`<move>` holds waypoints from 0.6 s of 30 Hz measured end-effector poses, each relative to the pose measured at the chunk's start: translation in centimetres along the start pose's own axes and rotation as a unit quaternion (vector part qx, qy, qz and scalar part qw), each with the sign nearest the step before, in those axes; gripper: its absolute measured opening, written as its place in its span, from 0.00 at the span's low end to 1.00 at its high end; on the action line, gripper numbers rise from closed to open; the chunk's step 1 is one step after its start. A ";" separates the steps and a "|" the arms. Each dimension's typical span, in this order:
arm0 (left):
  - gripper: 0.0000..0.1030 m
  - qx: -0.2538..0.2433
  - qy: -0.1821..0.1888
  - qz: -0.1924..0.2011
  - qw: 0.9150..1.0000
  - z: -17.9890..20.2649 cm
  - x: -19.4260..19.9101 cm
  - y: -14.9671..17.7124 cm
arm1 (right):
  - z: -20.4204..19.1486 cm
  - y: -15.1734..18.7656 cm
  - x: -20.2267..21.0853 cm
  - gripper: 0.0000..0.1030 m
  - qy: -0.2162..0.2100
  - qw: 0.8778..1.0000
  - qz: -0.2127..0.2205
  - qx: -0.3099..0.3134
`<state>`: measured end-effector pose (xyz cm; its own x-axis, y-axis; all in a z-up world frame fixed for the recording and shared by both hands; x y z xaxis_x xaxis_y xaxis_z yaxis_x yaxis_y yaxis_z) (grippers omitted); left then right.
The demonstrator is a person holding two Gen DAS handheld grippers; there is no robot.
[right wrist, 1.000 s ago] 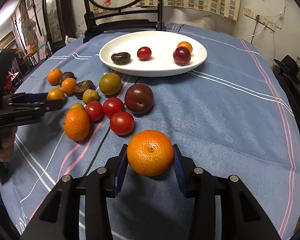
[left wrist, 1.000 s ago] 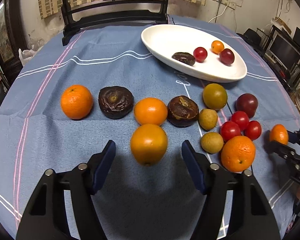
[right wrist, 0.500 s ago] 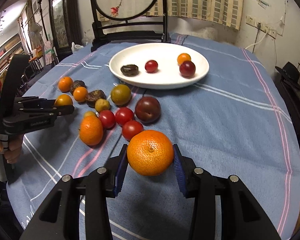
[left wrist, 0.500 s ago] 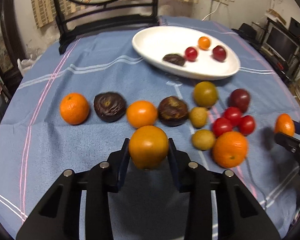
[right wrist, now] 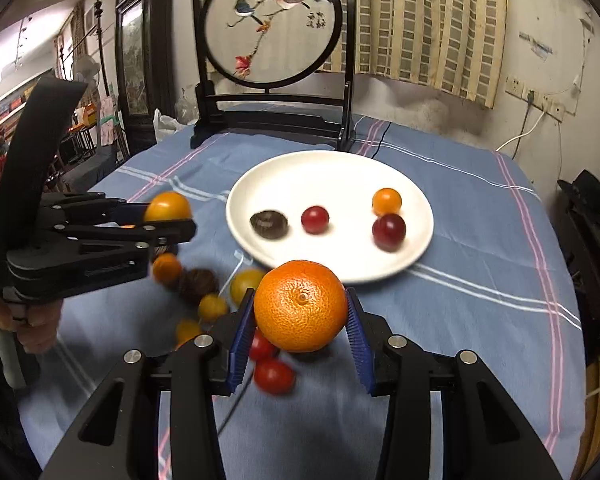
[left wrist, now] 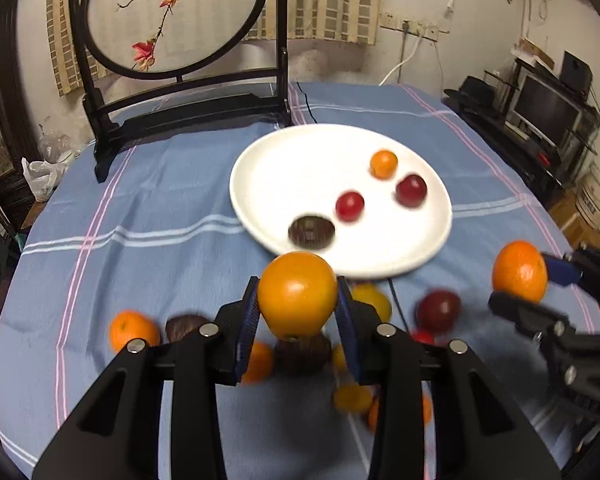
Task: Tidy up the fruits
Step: 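Carry both mandarins onto the white plate and open both grippers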
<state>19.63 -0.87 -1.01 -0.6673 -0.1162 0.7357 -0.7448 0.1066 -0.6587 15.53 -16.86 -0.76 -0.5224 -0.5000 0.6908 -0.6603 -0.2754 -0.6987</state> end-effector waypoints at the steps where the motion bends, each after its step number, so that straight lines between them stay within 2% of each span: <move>1: 0.35 0.004 -0.001 -0.004 1.000 0.2 -0.6 -0.6 | 0.4 -0.4 -0.7 0.42 0.004 1.000 -0.004 -0.003; 8: 0.35 0.014 -0.017 -0.011 1.000 1.0 -4.2 -3.5 | 3.1 -2.1 -5.1 0.43 0.009 0.999 -0.039 -0.036; 18: 0.35 0.036 -0.034 -0.052 0.997 1.9 -9.9 -5.7 | 4.2 -2.1 -8.8 0.43 0.018 0.996 -0.061 -0.057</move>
<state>30.49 -2.25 -4.83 -0.5835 -0.1893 0.7897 -0.8064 0.0198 -0.5911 23.80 -15.34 -6.10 -0.4522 -0.4375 0.7772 -0.7764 -0.2358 -0.5845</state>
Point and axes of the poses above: each gripper's, at about its wrist camera, not at the fingertips, and x roughly against the way its jaws point, z to its right, y to its underside, the point moved 3 cm from there along -x, roughly the way its jaws point, and after that the axes turned 13 degrees about -y, right-handed, at the moved point
